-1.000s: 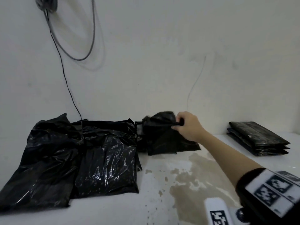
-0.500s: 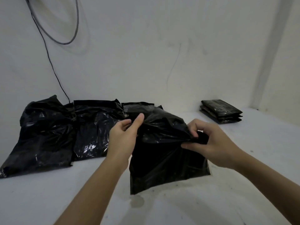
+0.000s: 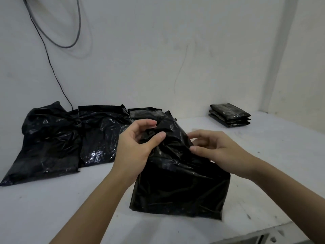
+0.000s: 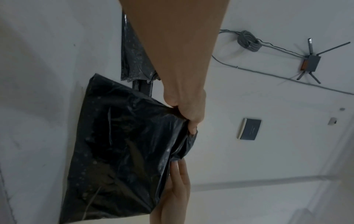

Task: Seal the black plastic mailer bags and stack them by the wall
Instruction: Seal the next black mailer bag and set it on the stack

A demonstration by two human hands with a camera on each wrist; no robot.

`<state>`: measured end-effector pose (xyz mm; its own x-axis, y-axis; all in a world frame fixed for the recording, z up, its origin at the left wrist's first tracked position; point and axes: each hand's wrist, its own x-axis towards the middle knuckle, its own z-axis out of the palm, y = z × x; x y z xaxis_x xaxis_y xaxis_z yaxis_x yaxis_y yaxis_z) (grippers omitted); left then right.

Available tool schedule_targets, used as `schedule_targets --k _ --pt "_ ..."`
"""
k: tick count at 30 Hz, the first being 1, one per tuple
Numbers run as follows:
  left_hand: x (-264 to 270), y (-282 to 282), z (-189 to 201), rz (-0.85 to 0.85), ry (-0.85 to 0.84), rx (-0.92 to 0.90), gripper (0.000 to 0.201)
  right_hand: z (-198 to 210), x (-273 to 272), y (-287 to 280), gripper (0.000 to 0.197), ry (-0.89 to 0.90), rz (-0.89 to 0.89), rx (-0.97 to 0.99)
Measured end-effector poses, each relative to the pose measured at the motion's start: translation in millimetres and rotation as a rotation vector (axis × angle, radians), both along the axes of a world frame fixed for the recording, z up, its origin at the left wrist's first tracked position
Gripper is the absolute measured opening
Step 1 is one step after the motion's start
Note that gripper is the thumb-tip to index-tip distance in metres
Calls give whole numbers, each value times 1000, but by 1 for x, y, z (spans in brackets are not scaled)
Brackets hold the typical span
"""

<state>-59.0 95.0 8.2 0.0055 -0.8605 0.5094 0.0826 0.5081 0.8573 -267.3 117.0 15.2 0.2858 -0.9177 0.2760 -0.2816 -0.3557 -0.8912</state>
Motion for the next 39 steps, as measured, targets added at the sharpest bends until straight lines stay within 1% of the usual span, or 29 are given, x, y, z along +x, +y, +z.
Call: schedule_targets --k 2,4,6,8,10,11,12,13,15,16,18,19,21,23,26,27,30,32,33,35,39 --pt "8 -1 5 -45 -50 -14 38 4 -1 -3 23 -72 -10 -55" --pt "19 -2 11 -115 -147 18 47 9 -2 -5 19 -129 -31 -99" --pt "29 -3 19 -216 -268 83 46 15 -3 -7 16 -163 -31 -127" --pt "37 -7 26 -309 -376 140 41 20 -1 -9 18 -148 -32 -150" --pt "43 -12 31 -320 -509 115 41 26 2 -13 18 -101 -12 -159" --pt "45 -13 33 -299 -553 83 41 28 4 -15 15 -67 10 -160" --pt "47 -14 35 -275 -550 50 42 30 6 -17 10 -23 30 -167" --pt "49 -14 36 -277 -497 24 43 32 7 -19 9 31 39 -187" --pt "52 -14 37 -332 -348 -5 49 36 8 -23 17 149 31 -259" --pt "54 -15 37 -334 -316 -26 51 38 9 -24 21 209 23 -293" --pt "59 -16 37 -272 -337 -90 52 43 9 -26 27 344 8 -345" --pt "61 -16 39 -226 -376 -121 53 45 10 -25 29 431 -19 -378" --pt "66 -15 43 -102 -534 -186 56 50 9 -25 34 584 -108 -441" --pt "70 -11 50 -23 -662 -240 52 55 7 -24 41 644 -151 -474" --pt "73 -5 61 -45 -706 -241 35 60 7 -27 41 757 -133 -567" --pt "74 -6 63 -41 -745 -243 35 61 8 -27 42 797 -125 -593" --pt "76 -6 66 11 -992 -333 55 61 9 -29 51 853 -105 -610" --pt "78 -6 68 50 -1092 -409 58 61 9 -30 62 906 -120 -639" --pt "79 -7 68 59 -1097 -441 57 61 9 -31 66 939 -140 -659" --pt "81 -9 67 71 -1047 -508 56 62 9 -33 69 1000 -180 -685" --pt "83 -11 64 102 -851 -593 56 62 7 -35 75 1070 -227 -682"
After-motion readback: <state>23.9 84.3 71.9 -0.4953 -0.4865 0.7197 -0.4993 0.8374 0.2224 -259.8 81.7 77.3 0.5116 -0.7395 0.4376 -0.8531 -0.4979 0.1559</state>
